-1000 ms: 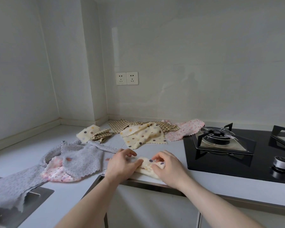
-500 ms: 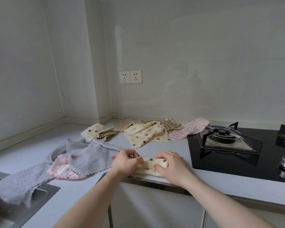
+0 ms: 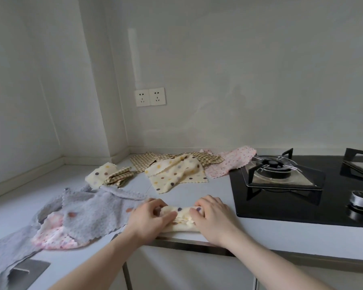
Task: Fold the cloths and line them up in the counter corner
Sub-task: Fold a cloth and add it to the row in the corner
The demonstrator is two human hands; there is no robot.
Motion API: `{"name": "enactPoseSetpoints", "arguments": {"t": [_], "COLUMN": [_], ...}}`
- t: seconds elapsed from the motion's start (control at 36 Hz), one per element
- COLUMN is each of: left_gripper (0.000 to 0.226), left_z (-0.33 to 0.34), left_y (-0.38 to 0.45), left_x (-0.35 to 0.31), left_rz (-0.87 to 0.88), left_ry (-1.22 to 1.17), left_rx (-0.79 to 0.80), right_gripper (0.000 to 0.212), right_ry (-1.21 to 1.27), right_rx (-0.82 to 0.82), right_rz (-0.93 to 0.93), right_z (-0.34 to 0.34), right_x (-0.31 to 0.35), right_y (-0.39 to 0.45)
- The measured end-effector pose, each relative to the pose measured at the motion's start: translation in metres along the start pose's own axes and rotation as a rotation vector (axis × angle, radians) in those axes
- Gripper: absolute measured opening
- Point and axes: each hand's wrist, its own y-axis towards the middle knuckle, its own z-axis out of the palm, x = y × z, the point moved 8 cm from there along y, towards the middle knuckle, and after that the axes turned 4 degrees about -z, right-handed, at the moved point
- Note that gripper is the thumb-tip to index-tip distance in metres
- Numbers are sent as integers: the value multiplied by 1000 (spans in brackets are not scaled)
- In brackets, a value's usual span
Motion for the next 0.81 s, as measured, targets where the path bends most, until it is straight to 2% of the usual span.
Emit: {"name": "enactPoseSetpoints", "arguments": {"t": [0.17,0.31,0.39,0.47,0.61,0.69,0.81], "left_gripper": [35,22,40,54,51,31,17], "left_z": [1,-5,-1,12,19,3,-51], "left_y": [-2,4,12,14,28,30,27], "left_x": [3,-6,-3,10,13,-8,-54], "left_rz": [14,109,134,81,-113,-200,-281], "left_ry": [-85,-94,-52,-14,33,25,-187], "left_rx": [36,-3,-13,28,230,339,347], "right_gripper": [33,30,28,19,13,12,12], "right_ry": [36,223,347,500,564,666,727], "right_rx": [-21,-107,-113,-92,-51,81,118], "right_rz": [-12,38,72,102,274,411,425], "right_z": [-2,-4,0,6,10,6,-57], "right_x": [-2,-13,-21,-21,-25,-25,7], "right_y": [-3,3,8,7,8,11,17]}}
